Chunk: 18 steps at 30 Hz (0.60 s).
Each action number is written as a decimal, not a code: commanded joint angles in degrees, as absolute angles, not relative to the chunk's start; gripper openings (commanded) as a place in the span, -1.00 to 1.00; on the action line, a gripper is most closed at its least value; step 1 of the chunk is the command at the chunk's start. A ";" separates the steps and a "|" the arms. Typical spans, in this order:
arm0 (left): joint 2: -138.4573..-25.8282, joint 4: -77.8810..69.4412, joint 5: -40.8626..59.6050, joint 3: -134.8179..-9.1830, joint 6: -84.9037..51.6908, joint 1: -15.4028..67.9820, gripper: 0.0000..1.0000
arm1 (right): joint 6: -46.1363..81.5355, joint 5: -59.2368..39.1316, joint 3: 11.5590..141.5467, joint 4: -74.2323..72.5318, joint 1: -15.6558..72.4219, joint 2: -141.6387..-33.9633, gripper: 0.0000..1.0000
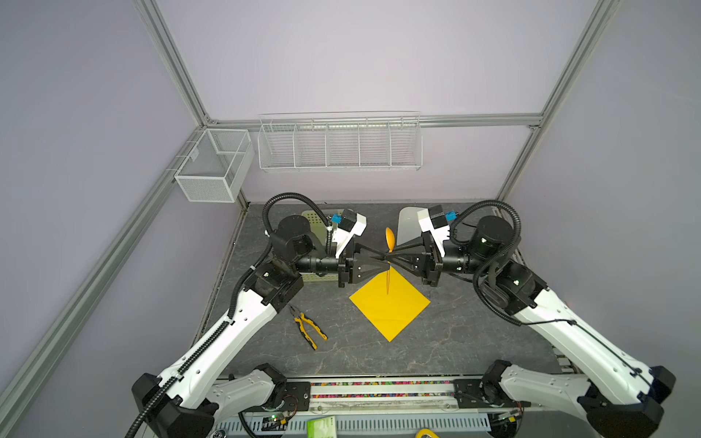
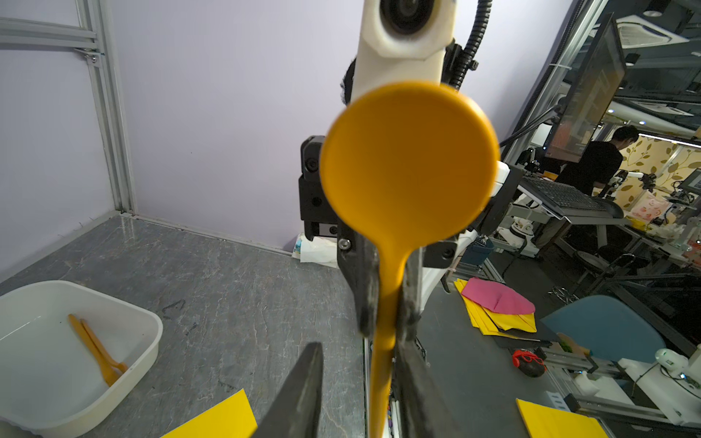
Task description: Place the utensils on the paper napkin and roll it up
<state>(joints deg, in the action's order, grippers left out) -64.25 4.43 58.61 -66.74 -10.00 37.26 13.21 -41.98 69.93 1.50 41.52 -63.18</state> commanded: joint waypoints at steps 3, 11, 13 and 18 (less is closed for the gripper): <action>-64.52 -0.33 60.69 -66.71 -10.64 38.28 -0.44 | 11.89 -40.37 72.37 2.80 41.84 -62.05 -0.86; -64.96 -2.45 60.54 -66.45 -10.85 39.47 -0.65 | 13.22 -39.73 72.50 2.13 41.88 -62.01 -0.86; -65.02 -2.55 60.56 -66.36 -10.80 39.46 -0.71 | 13.49 -39.71 72.40 1.94 41.88 -62.05 -0.86; -64.98 -2.11 60.39 -66.36 -10.24 39.46 -0.86 | 13.87 -39.29 72.29 1.85 41.85 -61.81 -0.86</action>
<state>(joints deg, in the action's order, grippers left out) -64.90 -0.64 59.40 -66.59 -10.92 39.07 13.67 -40.27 71.59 2.44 41.52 -62.81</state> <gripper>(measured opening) 0.085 0.102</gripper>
